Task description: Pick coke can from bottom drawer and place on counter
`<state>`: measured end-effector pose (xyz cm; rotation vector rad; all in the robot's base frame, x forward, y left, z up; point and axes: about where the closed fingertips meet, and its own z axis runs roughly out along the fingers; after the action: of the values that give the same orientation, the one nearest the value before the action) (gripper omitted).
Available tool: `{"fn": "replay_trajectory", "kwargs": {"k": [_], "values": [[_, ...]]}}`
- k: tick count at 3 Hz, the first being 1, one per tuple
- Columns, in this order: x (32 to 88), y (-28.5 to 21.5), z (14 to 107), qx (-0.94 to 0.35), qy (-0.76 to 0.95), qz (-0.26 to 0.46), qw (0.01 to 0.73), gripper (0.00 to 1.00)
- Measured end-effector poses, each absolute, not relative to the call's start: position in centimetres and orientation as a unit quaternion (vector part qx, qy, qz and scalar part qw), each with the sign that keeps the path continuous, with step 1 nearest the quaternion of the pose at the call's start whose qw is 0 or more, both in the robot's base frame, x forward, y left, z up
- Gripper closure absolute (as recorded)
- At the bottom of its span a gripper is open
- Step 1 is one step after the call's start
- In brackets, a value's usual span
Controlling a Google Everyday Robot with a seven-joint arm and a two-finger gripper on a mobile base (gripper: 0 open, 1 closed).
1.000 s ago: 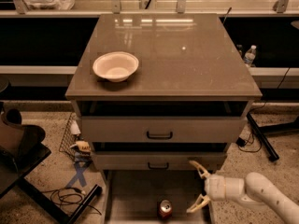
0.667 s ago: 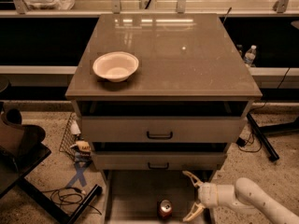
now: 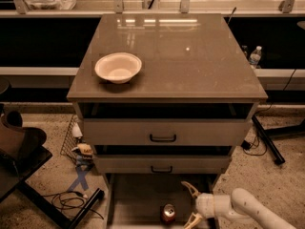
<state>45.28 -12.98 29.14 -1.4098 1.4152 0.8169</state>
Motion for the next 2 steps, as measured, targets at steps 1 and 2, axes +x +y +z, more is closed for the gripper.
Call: {"fn": "replay_trajectory", "kwargs": {"k": [1,2], "values": [[45.5,-11.7,26.9,-0.568,0.579,0.341,0.475,0.00],[45.9,-10.5,24.4,-0.560,0.582,0.350,0.474,0.00]]}}
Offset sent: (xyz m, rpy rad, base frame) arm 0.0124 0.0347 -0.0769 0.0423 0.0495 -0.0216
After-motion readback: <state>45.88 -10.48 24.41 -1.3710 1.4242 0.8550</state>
